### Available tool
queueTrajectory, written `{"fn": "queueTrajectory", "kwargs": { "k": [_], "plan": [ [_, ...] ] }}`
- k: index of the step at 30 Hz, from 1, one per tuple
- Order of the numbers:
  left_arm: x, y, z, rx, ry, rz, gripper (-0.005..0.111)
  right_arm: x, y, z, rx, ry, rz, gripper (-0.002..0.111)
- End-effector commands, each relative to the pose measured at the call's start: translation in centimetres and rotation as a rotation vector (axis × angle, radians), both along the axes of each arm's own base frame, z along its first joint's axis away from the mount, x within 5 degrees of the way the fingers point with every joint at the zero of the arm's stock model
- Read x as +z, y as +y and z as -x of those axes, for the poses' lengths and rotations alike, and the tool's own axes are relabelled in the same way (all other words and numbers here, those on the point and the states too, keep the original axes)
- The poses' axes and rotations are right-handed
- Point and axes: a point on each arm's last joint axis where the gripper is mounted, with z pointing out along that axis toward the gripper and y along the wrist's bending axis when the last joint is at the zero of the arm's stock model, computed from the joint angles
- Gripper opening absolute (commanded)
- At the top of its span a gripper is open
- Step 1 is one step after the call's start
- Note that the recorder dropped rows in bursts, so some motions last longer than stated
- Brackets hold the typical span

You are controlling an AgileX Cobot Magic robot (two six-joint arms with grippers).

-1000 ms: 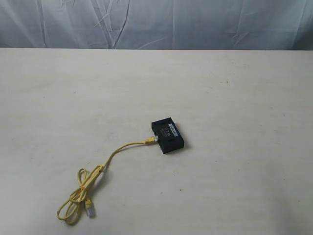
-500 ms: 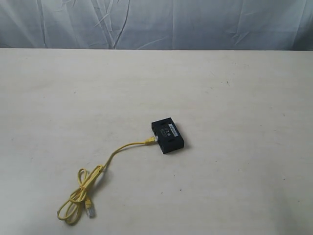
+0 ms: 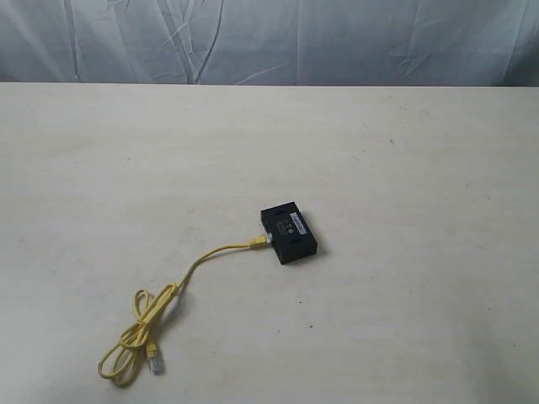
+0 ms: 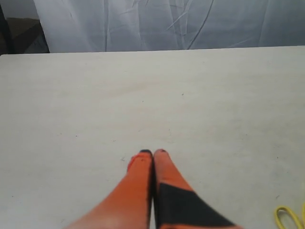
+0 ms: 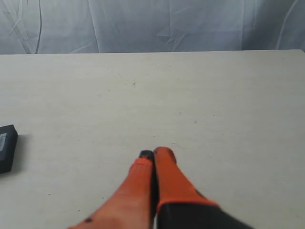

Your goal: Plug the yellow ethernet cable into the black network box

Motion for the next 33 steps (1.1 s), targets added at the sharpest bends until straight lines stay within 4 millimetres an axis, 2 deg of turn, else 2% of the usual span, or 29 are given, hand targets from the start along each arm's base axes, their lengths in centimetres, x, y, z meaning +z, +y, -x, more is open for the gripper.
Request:
{"fn": "queueTrajectory", "kwargs": {
  "k": [1, 33],
  "plan": [
    [-0.45, -0.02, -0.06, 0.026, -0.002, 0.102, 0.000, 0.07, 0.01, 0.00, 0.002, -0.014, -0.001, -0.001],
    [-0.22, 0.11, -0.12, 0.028, -0.031, 0.056, 0.000, 0.07, 0.01, 0.00, 0.002, -0.014, -0.001, -0.001]
  ]
}}
